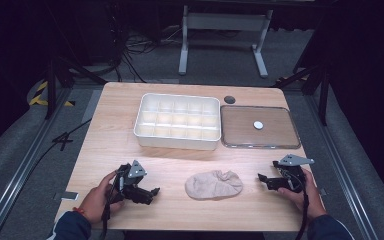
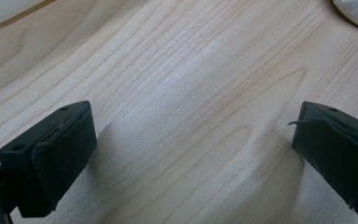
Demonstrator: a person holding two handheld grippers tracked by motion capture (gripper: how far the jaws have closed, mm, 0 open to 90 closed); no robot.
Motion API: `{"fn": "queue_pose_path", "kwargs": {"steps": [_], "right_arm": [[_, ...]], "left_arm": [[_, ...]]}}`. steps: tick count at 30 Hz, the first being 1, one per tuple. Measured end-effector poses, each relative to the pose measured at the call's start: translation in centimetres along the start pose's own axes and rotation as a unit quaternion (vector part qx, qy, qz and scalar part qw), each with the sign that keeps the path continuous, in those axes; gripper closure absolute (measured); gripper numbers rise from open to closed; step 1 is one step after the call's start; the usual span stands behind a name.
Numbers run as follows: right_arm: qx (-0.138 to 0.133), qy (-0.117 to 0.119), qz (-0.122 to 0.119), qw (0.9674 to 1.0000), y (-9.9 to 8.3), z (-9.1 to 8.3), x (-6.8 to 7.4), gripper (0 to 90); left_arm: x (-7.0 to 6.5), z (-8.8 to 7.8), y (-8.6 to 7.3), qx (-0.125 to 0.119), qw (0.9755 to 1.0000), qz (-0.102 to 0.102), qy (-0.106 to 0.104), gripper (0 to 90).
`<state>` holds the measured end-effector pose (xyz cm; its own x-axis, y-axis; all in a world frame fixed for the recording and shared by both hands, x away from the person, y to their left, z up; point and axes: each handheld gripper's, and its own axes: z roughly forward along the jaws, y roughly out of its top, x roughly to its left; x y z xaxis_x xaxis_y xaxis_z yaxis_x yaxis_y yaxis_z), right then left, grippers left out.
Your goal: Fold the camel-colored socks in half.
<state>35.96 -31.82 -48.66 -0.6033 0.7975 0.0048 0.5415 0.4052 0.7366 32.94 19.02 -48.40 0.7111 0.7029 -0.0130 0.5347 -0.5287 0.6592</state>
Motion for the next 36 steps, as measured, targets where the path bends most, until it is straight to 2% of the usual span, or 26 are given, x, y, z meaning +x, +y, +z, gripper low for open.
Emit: {"fn": "queue_pose_path", "kwargs": {"steps": [8,18,22,24,29,32,34,36], "right_arm": [[-0.002,-0.002,0.001,1.0000,0.1,0.1,-0.3,20.4],[-0.002,0.010,-0.006,0.9999,0.1,0.0,-0.5,22.5],[-0.003,0.011,-0.005,0.9999,-0.1,-0.4,-0.6,30.7],[-0.005,0.013,0.004,0.9999,-0.3,-0.7,-0.7,34.1],[-0.018,0.015,0.007,0.9997,-0.2,-1.2,-0.6,38.8],[-0.024,0.017,-0.005,0.9996,0.1,-1.5,-0.2,48.8],[-0.027,0.030,-0.016,0.9991,0.3,-1.8,0.3,57.2],[-0.034,0.036,-0.026,0.9984,0.6,-2.1,1.0,60.4]], "left_arm": [[0.3,0.1,0.2,0.000,0.9997,0.020,-0.013,0.1],[0.4,0.1,0.1,-0.002,0.9996,0.024,-0.016,0.3],[0.5,0.1,0.1,-0.001,0.9992,0.031,-0.025,0.3],[0.6,0.2,0.2,-0.001,0.9989,0.035,-0.032,0.3],[0.8,0.3,0.3,-0.001,0.9983,0.044,-0.038,0.1],[0.9,0.3,0.3,0.000,0.9982,0.045,-0.040,0.0],[0.9,0.3,0.3,0.000,0.9982,0.045,-0.040,0.0],[0.9,0.3,0.3,-0.001,0.9982,0.046,-0.040,0.0]]}}
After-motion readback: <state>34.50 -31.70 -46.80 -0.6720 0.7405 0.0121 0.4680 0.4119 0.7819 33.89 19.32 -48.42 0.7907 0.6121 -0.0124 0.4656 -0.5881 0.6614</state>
